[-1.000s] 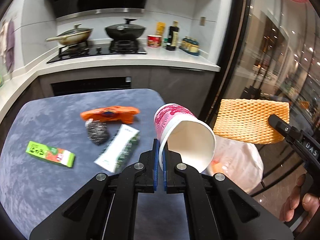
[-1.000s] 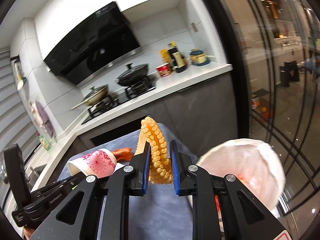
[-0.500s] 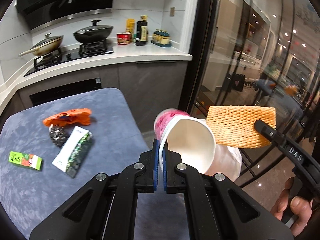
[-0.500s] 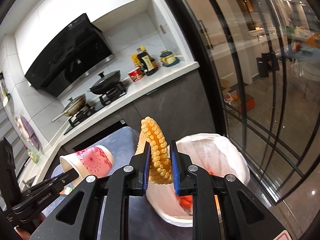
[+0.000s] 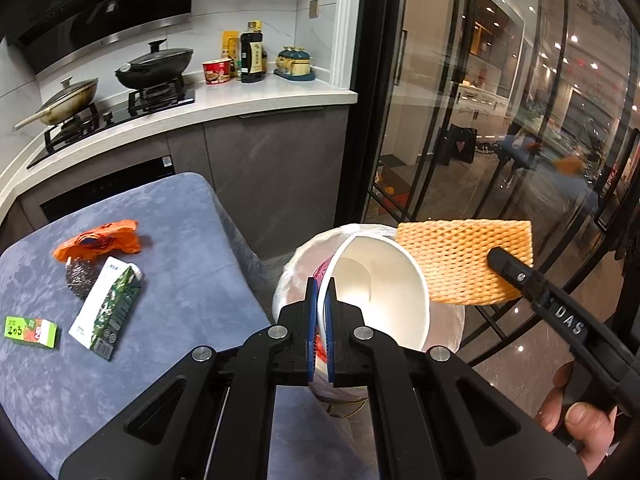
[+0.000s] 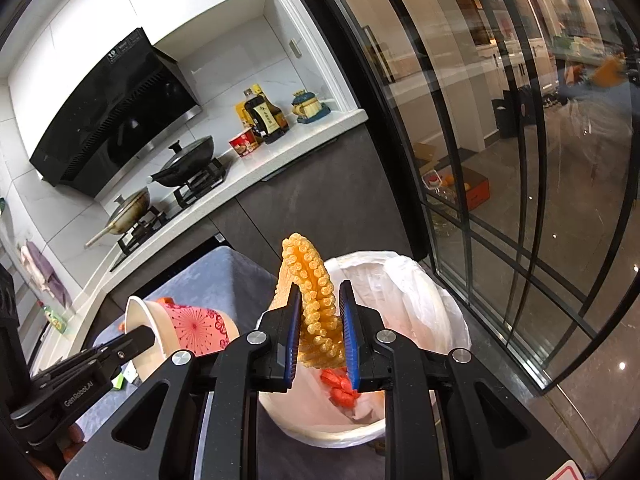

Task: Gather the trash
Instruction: 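Carry the pink cup and foam net over the bin with both grippers, then open both grippers to drop the cup and foam net into the bin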

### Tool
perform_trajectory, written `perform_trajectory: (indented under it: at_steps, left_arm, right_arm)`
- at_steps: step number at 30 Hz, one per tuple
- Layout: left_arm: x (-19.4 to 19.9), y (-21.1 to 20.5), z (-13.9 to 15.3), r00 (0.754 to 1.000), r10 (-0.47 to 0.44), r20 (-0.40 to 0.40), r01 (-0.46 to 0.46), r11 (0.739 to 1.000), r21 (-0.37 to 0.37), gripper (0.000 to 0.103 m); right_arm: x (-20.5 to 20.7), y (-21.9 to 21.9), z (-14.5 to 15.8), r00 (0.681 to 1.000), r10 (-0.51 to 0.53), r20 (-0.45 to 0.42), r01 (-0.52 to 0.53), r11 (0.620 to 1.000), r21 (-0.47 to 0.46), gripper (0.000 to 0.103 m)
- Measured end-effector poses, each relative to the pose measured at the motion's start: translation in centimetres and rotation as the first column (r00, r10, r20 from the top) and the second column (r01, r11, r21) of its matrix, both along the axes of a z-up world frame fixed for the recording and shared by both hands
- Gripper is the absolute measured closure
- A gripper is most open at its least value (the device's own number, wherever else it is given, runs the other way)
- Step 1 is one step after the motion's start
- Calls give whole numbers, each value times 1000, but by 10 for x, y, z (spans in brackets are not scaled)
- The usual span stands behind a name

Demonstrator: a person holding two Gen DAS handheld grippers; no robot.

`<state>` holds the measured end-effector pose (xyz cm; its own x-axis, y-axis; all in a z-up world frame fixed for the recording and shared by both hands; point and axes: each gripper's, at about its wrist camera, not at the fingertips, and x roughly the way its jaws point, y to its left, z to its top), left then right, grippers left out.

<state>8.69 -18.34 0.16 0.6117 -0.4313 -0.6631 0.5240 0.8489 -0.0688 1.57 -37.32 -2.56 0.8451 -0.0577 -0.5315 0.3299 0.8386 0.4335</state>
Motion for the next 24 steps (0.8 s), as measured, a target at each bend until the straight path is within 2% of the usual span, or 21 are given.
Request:
perform_trajectory:
  at_steps: [10, 20, 24]
  left_arm:
    - [9, -30, -16, 999, -41, -31, 42, 999, 28, 100]
    - [14, -36, -22, 998, -38, -52, 41, 998, 41, 99]
    - [16, -37, -23, 998, -35, -58, 37, 999, 36, 98]
  right_arm:
    - [10, -10, -22, 998, -14, -59, 15, 1000, 17, 85]
    - [17, -11, -28, 997, -22, -73, 24, 1000, 21, 80]
    - [19, -11, -30, 997, -19, -80, 21, 1000, 18, 73]
